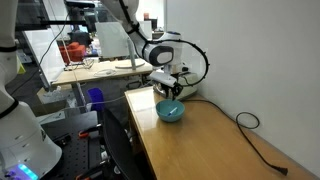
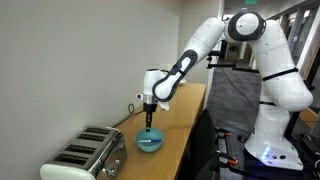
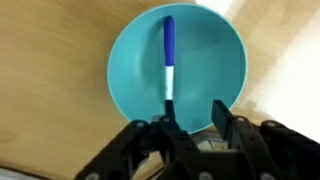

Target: Pick up the marker from the table and put it in the bowl

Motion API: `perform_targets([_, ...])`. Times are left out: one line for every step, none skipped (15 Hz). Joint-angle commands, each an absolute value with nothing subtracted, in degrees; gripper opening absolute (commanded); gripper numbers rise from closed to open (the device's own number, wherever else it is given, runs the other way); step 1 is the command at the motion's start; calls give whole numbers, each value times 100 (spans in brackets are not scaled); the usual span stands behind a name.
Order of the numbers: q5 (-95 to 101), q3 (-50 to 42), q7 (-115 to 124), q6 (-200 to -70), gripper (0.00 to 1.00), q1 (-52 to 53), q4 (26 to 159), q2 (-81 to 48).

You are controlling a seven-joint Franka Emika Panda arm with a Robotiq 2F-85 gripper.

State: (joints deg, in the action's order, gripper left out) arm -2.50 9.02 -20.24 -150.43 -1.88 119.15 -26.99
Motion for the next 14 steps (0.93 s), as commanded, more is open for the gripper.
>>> perform_targets([-309, 904, -2024, -14978, 79, -303, 12089, -2402])
perform_targets([-311, 873, -1965, -14874, 85, -317, 12095, -2329])
perform_targets([-252, 791, -1827, -14798, 94, -280, 12154, -2211])
perform_targets([-200, 720, -1736, -14655, 99, -257, 12181, -2118])
perform_targets([-168, 652, -1654, -14508, 100, -226, 12212, -2024])
perform_targets([-129, 578, -1528, -14301, 100, -183, 12229, -1923])
perform_targets([-169, 569, -1473, -14147, 100, -189, 12251, -1836])
perform_targets([-176, 540, -1358, -14010, 100, -163, 12262, -1752])
perform_targets([-212, 550, -1384, -13898, 100, -176, 12289, -1666])
perform_targets([-262, 570, -1410, -13892, 100, -177, 12322, -1592])
perform_targets([-307, 584, -1434, -13916, 100, -178, 12351, -1532])
perform_targets([-345, 597, -1458, -13955, 100, -173, 12383, -1477])
perform_targets([-364, 597, -1455, -14023, 100, -158, 12441, -1423])
perform_targets([-390, 594, -1430, -14045, 100, -145, 12474, -1393])
